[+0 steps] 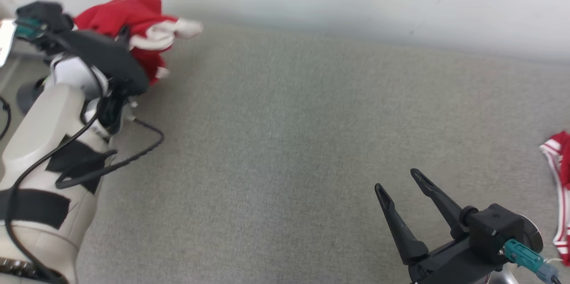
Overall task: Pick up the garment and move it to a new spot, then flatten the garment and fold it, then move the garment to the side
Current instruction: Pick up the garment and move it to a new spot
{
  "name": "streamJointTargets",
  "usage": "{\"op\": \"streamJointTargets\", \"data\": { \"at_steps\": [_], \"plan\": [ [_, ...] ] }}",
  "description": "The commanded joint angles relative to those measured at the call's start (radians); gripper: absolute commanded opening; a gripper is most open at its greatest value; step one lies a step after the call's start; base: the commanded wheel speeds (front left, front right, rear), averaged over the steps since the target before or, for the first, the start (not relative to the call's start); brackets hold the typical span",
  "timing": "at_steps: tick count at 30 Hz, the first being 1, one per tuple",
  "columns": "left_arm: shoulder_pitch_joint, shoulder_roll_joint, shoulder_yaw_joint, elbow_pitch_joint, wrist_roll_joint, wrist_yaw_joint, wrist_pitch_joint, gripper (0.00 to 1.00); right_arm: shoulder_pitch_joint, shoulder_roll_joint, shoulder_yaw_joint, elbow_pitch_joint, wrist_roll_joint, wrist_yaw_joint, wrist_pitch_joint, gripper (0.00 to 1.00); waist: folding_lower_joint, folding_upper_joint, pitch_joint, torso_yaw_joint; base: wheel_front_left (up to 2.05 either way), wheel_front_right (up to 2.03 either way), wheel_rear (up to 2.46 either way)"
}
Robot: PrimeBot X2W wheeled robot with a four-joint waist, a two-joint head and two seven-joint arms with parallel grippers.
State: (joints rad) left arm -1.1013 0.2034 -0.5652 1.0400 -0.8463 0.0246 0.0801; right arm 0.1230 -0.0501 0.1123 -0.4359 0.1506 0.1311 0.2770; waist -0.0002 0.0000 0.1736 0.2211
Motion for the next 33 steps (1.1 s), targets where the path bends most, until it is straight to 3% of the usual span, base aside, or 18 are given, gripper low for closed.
{"op": "streamJointTargets", "data": {
  "at_steps": [1,7,14,18,25,33],
  "plan": [
    [-0.028,-0.011,-0.015,-0.035,0.012,-0.013,0.010,0.00,-0.009,-0.001,-0.001,0.014,0.020,-0.001,-0.023,1.00,0.0002,0.0000,-0.088,-0.050,0.00,0.00,0.00],
    [-0.050,-0.048,-0.062,-0.156,0.028,-0.051,0.065,0.00,-0.013,-0.001,-0.011,0.070,0.058,-0.001,-0.075,1.00,0.0002,0.0000,-0.144,-0.101,0.00,0.00,0.00],
    [-0.033,-0.084,-0.098,-0.315,0.004,-0.050,0.166,0.00,-0.027,-0.001,-0.031,0.091,0.071,-0.001,-0.104,1.00,0.0002,0.0000,-0.159,-0.153,0.00,0.00,0.00],
    [0.010,-0.097,-0.126,-0.444,-0.016,-0.035,0.242,0.00,-0.031,-0.001,-0.048,0.096,0.078,-0.001,-0.115,1.00,0.0002,0.0000,-0.148,-0.181,0.00,0.00,0.00],
    [0.128,-0.057,-0.200,-0.624,0.004,0.027,0.347,0.00,-0.056,-0.001,-0.063,0.099,0.083,-0.001,-0.135,1.00,0.0002,0.0000,-0.109,-0.230,0.00,0.00,0.00],
    [0.277,-0.054,-0.284,-0.662,0.031,0.070,0.363,0.00,-0.077,-0.001,-0.054,0.111,0.090,-0.001,-0.155,1.00,0.0002,0.0000,-0.061,-0.285,0.00,0.00,0.00]
  ]
}}
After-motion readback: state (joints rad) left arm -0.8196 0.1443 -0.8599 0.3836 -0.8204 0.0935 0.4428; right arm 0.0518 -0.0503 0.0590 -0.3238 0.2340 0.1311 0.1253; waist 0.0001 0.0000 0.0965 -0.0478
